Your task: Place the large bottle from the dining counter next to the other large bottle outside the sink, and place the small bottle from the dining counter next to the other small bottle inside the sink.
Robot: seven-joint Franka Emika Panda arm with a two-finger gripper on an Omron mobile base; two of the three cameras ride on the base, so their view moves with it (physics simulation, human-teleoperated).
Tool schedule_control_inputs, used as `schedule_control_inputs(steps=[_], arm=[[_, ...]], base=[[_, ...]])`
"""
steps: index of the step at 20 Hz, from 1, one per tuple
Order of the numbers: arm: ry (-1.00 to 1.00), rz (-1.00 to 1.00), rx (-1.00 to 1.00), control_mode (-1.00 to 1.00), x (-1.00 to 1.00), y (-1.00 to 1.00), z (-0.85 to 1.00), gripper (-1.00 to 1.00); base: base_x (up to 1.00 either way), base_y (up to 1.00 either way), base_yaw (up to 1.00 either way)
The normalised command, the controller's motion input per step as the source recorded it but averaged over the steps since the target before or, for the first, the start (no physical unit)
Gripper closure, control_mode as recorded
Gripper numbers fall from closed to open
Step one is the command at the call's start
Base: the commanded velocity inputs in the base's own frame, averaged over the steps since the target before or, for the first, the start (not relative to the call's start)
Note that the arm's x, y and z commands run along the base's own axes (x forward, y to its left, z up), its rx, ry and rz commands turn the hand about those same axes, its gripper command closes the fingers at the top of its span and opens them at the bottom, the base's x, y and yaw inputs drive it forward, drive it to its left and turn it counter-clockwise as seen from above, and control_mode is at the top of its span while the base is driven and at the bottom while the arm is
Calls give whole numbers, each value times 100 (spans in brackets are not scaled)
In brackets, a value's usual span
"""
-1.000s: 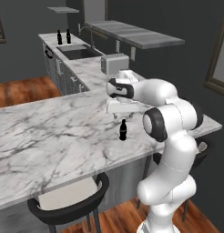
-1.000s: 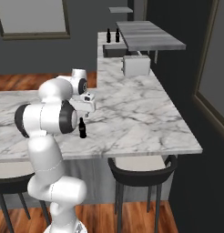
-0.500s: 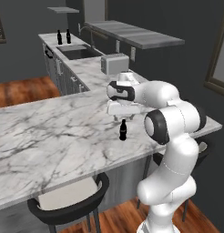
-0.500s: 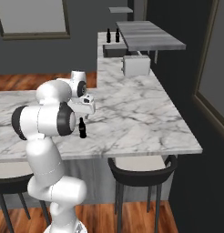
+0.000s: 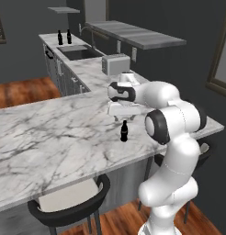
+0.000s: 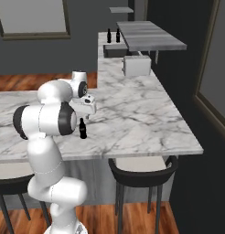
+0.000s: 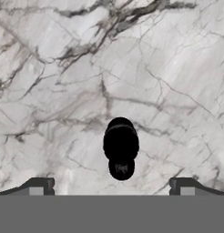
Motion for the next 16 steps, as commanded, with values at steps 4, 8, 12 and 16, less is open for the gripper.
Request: schedule_control_inputs(steps=[4,8,12,16], arm=[[0,0,0,-100,19,0,-12,-100],[0,0,0,-100,16,0,-12,-100],[0,0,0,-100,1,0,-2,-100],[0,0,0,-100,-7,0,0,-100]], base=[[0,0,0],[0,0,0],[0,0,0],[0,0,0]])
